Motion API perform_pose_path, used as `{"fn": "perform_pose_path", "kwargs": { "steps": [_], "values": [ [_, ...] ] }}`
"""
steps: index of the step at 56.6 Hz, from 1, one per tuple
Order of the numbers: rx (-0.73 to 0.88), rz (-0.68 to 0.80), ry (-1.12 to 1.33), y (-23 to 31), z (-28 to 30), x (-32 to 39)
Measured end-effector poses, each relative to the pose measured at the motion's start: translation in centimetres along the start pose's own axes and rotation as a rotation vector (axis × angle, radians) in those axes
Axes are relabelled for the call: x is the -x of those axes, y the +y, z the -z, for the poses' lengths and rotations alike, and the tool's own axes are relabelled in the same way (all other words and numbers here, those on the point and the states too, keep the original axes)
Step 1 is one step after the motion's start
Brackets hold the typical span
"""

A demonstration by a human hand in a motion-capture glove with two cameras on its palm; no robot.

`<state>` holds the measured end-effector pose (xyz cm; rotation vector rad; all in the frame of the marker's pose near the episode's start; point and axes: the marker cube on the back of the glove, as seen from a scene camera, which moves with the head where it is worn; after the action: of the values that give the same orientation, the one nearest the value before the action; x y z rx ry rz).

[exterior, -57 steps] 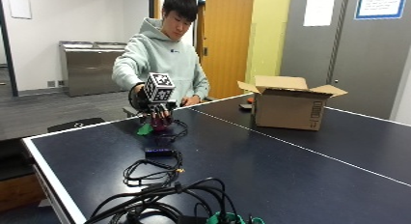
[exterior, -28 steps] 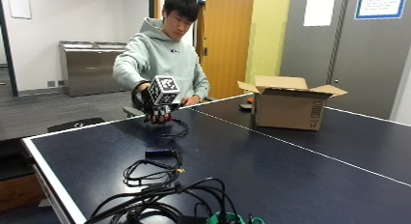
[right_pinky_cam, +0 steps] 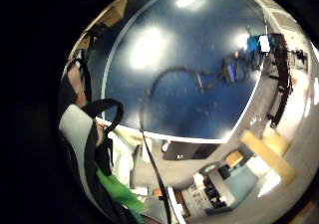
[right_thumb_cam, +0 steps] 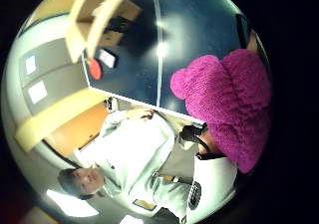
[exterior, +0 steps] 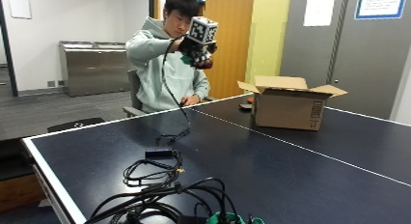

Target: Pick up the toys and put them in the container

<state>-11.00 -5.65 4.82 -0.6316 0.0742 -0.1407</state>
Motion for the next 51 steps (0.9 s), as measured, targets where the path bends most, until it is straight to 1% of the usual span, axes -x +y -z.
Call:
{"fn": "perform_pose_path", "kwargs": {
  "steps": [3,5,7,9,10,13,14,19,22,25,27,29,31,32,35,39,42,44,48,51],
  "values": [
    [-0.098,0.025,0.093,-2.3,2.9,0.0],
    [-0.154,0.07,0.155,-4.1,4.8,-0.4],
    [-0.204,0.201,0.186,-5.2,6.3,1.0],
    [-0.239,0.363,0.142,-5.3,7.5,4.7],
    [-0.253,0.382,0.101,-5.5,8.0,6.5],
    [-0.303,0.246,-0.013,-7.2,9.5,10.3],
    [-0.324,0.228,-0.039,-7.8,9.9,11.2],
    [-0.454,0.271,-0.089,-10.5,10.8,14.9],
    [-0.554,0.311,-0.061,-12.4,10.4,16.1],
    [-0.652,0.274,-0.002,-15.0,9.7,15.6],
    [-0.683,0.262,0.075,-16.9,9.0,13.9],
    [-0.664,0.308,0.146,-18.2,7.9,13.0],
    [-0.593,0.383,0.105,-18.5,6.9,13.7],
    [-0.554,0.383,0.041,-18.5,6.5,14.4],
    [-0.488,0.285,-0.095,-18.7,5.5,16.8],
    [-0.491,0.263,-0.075,-18.7,3.8,18.2],
    [-0.5,0.303,-0.006,-18.1,2.5,18.8],
    [-0.497,0.31,-0.042,-17.6,2.1,18.8],
    [-0.511,0.229,-0.101,-17.2,1.7,17.8],
    [-0.528,0.237,-0.069,-16.6,1.2,17.2]
  ]
}}
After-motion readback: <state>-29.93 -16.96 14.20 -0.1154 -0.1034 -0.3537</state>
